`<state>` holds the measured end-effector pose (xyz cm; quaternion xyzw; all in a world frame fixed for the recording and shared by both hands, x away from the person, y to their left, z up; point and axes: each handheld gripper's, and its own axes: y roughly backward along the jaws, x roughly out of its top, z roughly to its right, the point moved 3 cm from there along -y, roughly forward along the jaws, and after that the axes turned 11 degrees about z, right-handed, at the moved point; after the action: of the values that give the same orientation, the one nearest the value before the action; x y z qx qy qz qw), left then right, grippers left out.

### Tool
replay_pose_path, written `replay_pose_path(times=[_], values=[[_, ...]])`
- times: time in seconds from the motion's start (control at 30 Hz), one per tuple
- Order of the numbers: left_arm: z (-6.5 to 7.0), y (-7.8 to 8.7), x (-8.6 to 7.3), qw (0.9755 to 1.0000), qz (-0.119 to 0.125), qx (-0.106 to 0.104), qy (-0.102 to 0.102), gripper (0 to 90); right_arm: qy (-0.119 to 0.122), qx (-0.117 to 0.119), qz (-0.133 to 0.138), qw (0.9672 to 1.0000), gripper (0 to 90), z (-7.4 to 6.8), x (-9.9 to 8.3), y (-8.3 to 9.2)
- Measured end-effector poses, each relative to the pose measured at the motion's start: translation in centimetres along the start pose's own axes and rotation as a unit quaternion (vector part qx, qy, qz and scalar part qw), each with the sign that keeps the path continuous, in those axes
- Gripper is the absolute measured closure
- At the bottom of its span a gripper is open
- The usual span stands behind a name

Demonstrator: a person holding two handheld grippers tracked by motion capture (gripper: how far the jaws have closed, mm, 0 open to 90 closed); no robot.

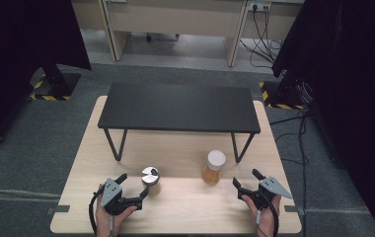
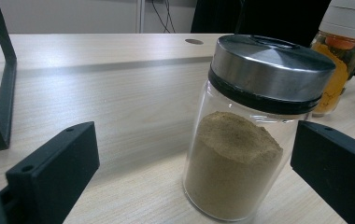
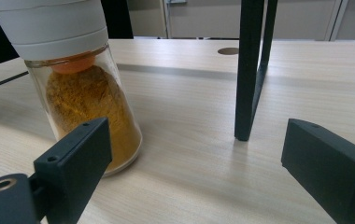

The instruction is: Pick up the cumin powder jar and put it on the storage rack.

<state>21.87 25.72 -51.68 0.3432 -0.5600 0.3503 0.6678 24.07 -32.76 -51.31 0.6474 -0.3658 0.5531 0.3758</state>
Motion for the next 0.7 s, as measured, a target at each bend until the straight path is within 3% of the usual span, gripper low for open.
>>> replay_pose_path(times=[0.7], values=[[-0.06, -0.06, 0.05, 1.0, -0.002, -0.002, 0.001, 0.1, 0.006, 0.002, -0.002, 1.0, 8.9, -0.11, 0.04, -0.05]])
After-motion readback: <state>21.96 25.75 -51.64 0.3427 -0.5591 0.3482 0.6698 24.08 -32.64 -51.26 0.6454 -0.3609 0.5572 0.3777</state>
